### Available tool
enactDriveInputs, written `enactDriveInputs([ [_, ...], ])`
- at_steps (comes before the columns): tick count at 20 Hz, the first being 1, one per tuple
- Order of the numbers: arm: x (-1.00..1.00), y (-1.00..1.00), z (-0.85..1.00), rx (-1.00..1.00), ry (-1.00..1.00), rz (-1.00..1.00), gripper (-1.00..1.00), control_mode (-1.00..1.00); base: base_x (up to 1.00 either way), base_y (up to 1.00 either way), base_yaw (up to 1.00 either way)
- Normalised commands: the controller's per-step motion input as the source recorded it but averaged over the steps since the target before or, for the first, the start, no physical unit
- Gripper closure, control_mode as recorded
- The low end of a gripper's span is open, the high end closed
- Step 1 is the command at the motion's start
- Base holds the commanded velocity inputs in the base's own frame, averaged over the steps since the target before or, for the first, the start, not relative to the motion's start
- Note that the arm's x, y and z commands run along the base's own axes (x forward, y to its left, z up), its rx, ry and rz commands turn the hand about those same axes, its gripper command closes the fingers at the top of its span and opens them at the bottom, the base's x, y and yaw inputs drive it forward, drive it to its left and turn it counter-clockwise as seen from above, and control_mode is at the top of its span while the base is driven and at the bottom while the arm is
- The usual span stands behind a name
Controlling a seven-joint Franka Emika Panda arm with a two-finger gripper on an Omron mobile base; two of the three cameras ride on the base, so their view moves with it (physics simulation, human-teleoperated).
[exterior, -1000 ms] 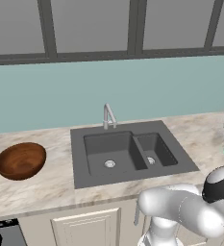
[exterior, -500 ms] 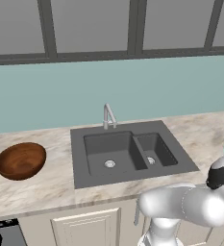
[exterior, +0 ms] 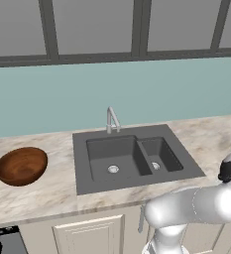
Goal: Place the mug in the left basin and the bowl in the right basin of the sink.
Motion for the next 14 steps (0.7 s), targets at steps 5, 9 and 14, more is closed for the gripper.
enactDriveInputs([
  [5,0.28,-0.32,-0.17,0.00,0.00,0.00,-1.00,-1.00,0.00,0.00,0.00],
  [9,0.23,-0.29,-0.22,0.01,0.00,0.00,-1.00,-1.00,0.00,0.00,0.00],
  [14,0.22,-0.26,-0.25,0.01,0.00,0.00,-1.00,-1.00,0.00,0.00,0.00],
])
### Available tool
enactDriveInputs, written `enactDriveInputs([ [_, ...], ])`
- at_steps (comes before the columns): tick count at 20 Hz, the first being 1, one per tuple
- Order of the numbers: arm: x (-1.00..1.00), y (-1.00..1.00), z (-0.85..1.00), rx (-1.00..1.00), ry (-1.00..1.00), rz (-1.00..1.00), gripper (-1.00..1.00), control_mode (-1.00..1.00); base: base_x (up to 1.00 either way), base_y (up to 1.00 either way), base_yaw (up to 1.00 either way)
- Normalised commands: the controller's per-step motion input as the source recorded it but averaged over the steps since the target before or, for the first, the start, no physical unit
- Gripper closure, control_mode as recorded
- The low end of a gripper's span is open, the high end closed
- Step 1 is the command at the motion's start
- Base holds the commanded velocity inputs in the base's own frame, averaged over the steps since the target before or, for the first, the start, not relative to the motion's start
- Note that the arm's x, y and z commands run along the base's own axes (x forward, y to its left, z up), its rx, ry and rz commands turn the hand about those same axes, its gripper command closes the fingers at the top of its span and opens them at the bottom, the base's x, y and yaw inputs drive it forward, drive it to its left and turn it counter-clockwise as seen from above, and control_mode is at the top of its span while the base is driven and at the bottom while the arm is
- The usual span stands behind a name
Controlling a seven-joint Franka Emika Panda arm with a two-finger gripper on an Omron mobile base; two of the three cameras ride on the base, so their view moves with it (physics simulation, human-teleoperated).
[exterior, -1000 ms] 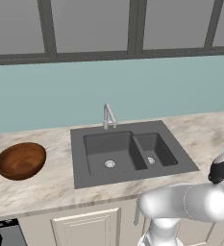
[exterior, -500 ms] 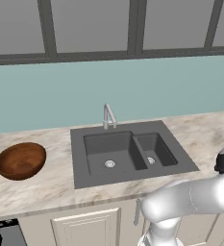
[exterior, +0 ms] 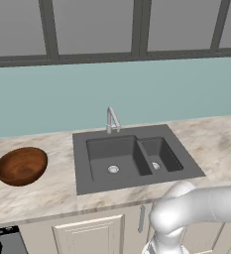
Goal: Place the mug in the left basin and the bowl in the right basin of the sink.
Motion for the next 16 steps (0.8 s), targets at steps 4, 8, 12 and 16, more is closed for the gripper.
enactDriveInputs([
  [4,0.24,-0.21,-0.29,0.02,0.00,0.00,-1.00,-1.00,0.00,0.00,0.00],
  [8,0.22,-0.09,-0.37,0.05,0.00,0.00,-1.00,-1.00,0.00,0.00,0.00],
  [12,0.19,-0.04,-0.37,0.04,0.00,0.00,-1.00,-1.00,0.00,0.00,0.00],
  [16,0.15,-0.01,-0.33,0.02,0.00,0.00,-1.00,-1.00,0.00,0.00,0.00],
])
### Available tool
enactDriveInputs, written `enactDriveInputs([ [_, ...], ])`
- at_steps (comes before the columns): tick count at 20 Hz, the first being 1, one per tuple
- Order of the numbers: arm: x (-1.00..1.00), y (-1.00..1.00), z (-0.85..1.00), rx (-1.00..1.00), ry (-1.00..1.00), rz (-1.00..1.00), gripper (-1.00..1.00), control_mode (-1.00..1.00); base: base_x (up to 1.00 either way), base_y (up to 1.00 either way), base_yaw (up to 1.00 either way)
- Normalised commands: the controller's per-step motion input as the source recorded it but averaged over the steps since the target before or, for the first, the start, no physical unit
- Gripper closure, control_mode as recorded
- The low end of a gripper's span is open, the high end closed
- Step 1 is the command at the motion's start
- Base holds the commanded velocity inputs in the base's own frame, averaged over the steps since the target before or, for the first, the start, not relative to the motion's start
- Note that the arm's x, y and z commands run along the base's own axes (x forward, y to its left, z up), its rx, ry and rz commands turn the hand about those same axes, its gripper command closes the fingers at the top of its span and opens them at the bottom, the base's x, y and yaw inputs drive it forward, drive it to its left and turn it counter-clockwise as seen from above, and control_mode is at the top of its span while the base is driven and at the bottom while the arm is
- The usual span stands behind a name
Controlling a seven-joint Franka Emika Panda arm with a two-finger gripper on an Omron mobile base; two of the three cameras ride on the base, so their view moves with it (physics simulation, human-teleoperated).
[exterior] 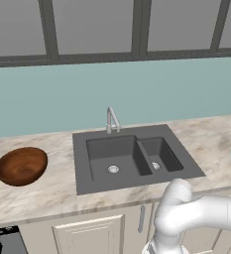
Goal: Place the mug in the left basin and the bowl in the right basin of the sink.
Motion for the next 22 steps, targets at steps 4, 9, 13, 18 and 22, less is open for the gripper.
enactDriveInputs([
  [4,0.39,0.00,-0.27,0.00,0.00,0.00,1.00,-1.00,0.00,0.00,0.00],
  [9,0.11,-0.01,-0.02,0.00,0.00,0.00,1.00,-1.00,0.00,0.00,0.00],
  [13,0.08,0.00,-0.04,0.00,0.00,0.00,1.00,-1.00,0.00,0.00,0.00],
  [18,0.06,0.10,-0.01,0.00,0.00,0.00,1.00,-1.00,0.00,0.00,0.00],
  [22,0.02,0.35,0.00,0.00,0.00,0.00,1.00,-1.00,0.00,0.00,0.00],
])
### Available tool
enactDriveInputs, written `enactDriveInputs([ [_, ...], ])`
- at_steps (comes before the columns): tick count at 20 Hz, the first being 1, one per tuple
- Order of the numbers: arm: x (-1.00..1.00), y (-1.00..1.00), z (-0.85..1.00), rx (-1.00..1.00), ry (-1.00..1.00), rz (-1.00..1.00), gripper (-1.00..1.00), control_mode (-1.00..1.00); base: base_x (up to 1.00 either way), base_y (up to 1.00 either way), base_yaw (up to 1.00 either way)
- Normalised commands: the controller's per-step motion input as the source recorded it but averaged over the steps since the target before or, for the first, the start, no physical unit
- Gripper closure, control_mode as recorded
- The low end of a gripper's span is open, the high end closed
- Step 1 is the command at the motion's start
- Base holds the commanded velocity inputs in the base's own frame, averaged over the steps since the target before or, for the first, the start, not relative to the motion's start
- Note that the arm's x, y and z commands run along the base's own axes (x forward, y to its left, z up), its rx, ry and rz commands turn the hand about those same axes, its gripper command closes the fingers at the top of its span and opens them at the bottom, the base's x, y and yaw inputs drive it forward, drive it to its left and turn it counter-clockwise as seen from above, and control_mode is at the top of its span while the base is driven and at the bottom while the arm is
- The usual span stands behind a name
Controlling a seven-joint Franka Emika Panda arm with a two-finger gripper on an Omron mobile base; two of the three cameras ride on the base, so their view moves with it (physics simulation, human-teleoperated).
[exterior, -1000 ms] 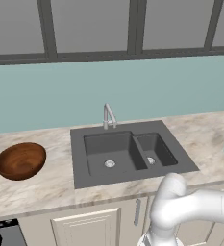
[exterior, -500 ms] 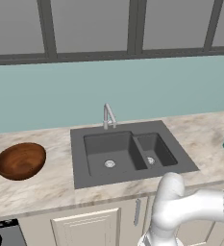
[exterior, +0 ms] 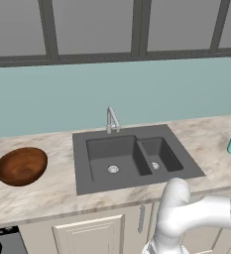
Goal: Place the mug in the left basin and the bowl in the right basin of the sink.
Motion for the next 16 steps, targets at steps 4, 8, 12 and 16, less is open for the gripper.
enactDriveInputs([
  [4,0.00,0.64,0.04,-0.03,-0.03,0.00,1.00,-1.00,0.00,0.00,0.00],
  [8,-0.05,0.81,0.12,-0.10,-0.11,0.00,1.00,-1.00,0.00,0.00,0.00],
  [12,-0.10,0.87,0.15,-0.12,-0.19,0.00,1.00,-1.00,0.00,0.00,0.00],
  [16,-0.11,0.87,0.12,-0.11,-0.23,0.00,1.00,-1.00,0.00,0.00,0.00],
])
